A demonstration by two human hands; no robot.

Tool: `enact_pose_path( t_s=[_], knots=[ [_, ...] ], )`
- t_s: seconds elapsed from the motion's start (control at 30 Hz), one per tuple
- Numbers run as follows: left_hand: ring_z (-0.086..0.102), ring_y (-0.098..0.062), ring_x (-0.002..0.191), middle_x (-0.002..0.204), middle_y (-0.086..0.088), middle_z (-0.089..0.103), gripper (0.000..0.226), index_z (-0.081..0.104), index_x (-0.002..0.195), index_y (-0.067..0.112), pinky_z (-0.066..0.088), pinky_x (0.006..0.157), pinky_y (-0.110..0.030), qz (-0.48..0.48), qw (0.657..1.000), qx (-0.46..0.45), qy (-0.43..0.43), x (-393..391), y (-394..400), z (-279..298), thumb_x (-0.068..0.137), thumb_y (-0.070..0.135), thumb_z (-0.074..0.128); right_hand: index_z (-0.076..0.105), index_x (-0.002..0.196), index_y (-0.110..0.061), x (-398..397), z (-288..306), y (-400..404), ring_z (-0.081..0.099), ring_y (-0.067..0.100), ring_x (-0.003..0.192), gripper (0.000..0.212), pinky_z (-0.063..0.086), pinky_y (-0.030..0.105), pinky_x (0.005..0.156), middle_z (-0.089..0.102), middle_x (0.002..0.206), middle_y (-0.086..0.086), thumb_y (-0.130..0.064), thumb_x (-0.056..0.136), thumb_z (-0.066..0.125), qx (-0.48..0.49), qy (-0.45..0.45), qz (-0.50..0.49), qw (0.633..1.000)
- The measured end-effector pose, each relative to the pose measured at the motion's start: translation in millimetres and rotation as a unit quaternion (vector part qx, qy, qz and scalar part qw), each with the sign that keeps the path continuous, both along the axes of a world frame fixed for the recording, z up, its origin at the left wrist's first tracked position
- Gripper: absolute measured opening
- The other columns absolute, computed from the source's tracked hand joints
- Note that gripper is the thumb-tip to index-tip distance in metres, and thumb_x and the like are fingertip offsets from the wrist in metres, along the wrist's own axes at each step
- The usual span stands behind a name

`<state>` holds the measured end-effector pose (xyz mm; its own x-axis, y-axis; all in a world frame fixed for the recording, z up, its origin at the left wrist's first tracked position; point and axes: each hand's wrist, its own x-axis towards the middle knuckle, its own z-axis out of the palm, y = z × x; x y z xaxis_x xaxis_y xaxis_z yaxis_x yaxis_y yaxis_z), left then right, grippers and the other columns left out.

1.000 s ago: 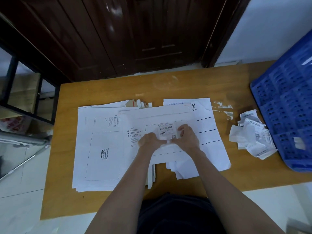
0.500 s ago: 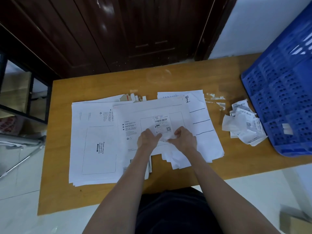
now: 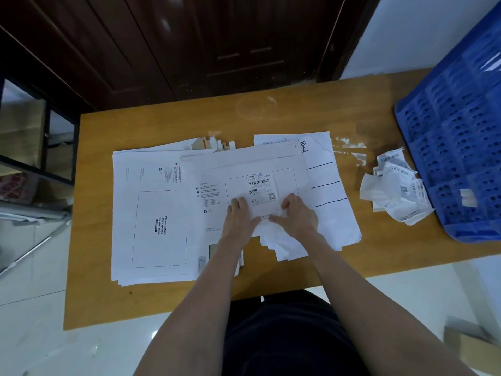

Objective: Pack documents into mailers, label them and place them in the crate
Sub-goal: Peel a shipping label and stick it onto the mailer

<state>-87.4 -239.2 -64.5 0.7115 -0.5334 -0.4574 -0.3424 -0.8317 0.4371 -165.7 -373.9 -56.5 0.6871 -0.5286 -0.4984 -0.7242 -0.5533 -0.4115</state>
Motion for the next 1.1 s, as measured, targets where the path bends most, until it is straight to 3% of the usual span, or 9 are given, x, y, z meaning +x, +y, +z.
enact_pose_path(
  t_s=[0.1, 0.23, 0.3, 0.4, 0.47, 0.53, 0.7, 1.0, 1.1],
  knots=[
    [0.043, -0.029, 0.116, 0.126, -0.014, 0.037, 0.055, 0.027, 0.135, 0.01, 0.043, 0.097, -0.036, -0.002, 0.999, -0.033, 0.006, -0.5, 4.3, 0.3, 0.093, 0.026, 0.058, 0.046, 0.097, -0.023, -6.6, -1.8, -6.2, 0.053, 0.014, 0.076, 0.028, 0.041, 0.025, 0.066, 0.05, 0.086, -0.01, -0.032, 0.083, 0.069, 0.036, -0.034, -0.025, 0.998],
    [0.052, -0.027, 0.107, 0.121, -0.012, 0.041, 0.083, 0.004, 0.15, 0.032, 0.05, 0.089, -0.039, -0.018, 1.0, -0.014, 0.017, 6.8, 3.1, 5.3, 0.091, 0.031, 0.062, 0.048, 0.099, -0.024, -6.9, -0.5, -10.9, 0.055, 0.018, 0.076, 0.024, 0.04, 0.026, 0.06, 0.047, 0.073, -0.01, -0.016, 0.084, 0.065, 0.072, -0.046, -0.05, 0.995],
    [0.057, -0.026, 0.101, 0.118, -0.012, 0.046, 0.096, -0.007, 0.15, 0.037, 0.052, 0.085, -0.038, -0.034, 0.999, 0.002, 0.016, 12.8, 1.0, 7.0, 0.088, 0.033, 0.066, 0.042, 0.112, -0.024, -0.7, 5.4, -10.4, 0.056, 0.022, 0.079, 0.037, 0.046, 0.031, 0.067, 0.047, 0.08, -0.009, -0.009, 0.084, 0.06, 0.054, -0.025, -0.022, 0.998],
    [0.062, -0.025, 0.094, 0.114, -0.013, 0.057, 0.111, -0.014, 0.149, 0.035, 0.055, 0.081, -0.036, -0.043, 0.999, 0.014, 0.017, 22.8, -5.5, 10.1, 0.081, 0.032, 0.074, 0.02, 0.142, -0.031, 19.1, 17.8, -8.8, 0.058, 0.026, 0.084, 0.08, 0.049, 0.035, 0.068, 0.051, 0.108, 0.0, 0.0, 0.08, 0.059, -0.024, 0.001, 0.087, 0.996],
    [0.065, -0.026, 0.087, 0.108, -0.014, 0.063, 0.122, -0.018, 0.149, 0.032, 0.055, 0.076, -0.035, -0.054, 0.998, 0.031, 0.031, 29.1, -10.5, 13.3, 0.075, 0.031, 0.079, -0.002, 0.15, -0.035, 34.1, 22.0, -8.7, 0.059, 0.024, 0.087, 0.102, 0.052, 0.035, 0.068, 0.046, 0.117, 0.003, -0.002, 0.079, 0.063, -0.063, 0.039, 0.165, 0.984],
    [0.065, -0.027, 0.083, 0.106, -0.015, 0.066, 0.129, -0.02, 0.148, 0.031, 0.056, 0.075, -0.036, -0.066, 0.995, 0.051, 0.051, 34.9, -15.9, 15.5, 0.07, 0.031, 0.083, -0.012, 0.149, -0.038, 45.6, 22.8, -12.5, 0.059, 0.024, 0.09, 0.11, 0.049, 0.034, 0.069, 0.042, 0.121, 0.006, -0.006, 0.079, 0.065, -0.064, 0.09, 0.196, 0.974],
    [0.062, -0.029, 0.098, 0.117, -0.015, 0.061, 0.135, -0.018, 0.148, 0.033, 0.054, 0.082, -0.038, -0.05, 0.993, 0.085, 0.069, 41.1, -20.2, 16.8, 0.064, 0.032, 0.087, -0.013, 0.149, -0.04, 54.0, 22.0, -19.3, 0.058, 0.025, 0.1, 0.117, 0.045, 0.035, 0.073, 0.04, 0.125, 0.006, -0.01, 0.075, 0.073, -0.062, 0.141, 0.212, 0.965],
    [0.062, -0.021, 0.086, 0.106, -0.005, 0.066, 0.13, -0.017, 0.148, 0.036, 0.043, 0.062, -0.027, -0.084, 0.985, 0.15, 0.017, 45.8, -15.1, 24.1, 0.065, 0.049, 0.082, -0.018, 0.146, -0.042, 53.7, 17.6, -20.1, 0.058, 0.026, 0.105, 0.127, 0.038, 0.039, 0.088, 0.04, 0.13, 0.002, -0.017, 0.07, 0.079, -0.071, 0.18, 0.182, 0.964],
    [0.062, -0.02, 0.081, 0.095, -0.004, 0.066, 0.129, -0.017, 0.148, 0.034, 0.043, 0.062, -0.027, -0.088, 0.983, 0.161, 0.011, 46.2, -11.6, 24.2, 0.066, 0.051, 0.08, -0.018, 0.145, -0.044, 50.2, 19.5, -26.6, 0.058, 0.027, 0.107, 0.129, 0.04, 0.038, 0.083, 0.038, 0.13, 0.003, -0.024, 0.068, 0.083, -0.052, 0.185, 0.15, 0.97]
  ],
)
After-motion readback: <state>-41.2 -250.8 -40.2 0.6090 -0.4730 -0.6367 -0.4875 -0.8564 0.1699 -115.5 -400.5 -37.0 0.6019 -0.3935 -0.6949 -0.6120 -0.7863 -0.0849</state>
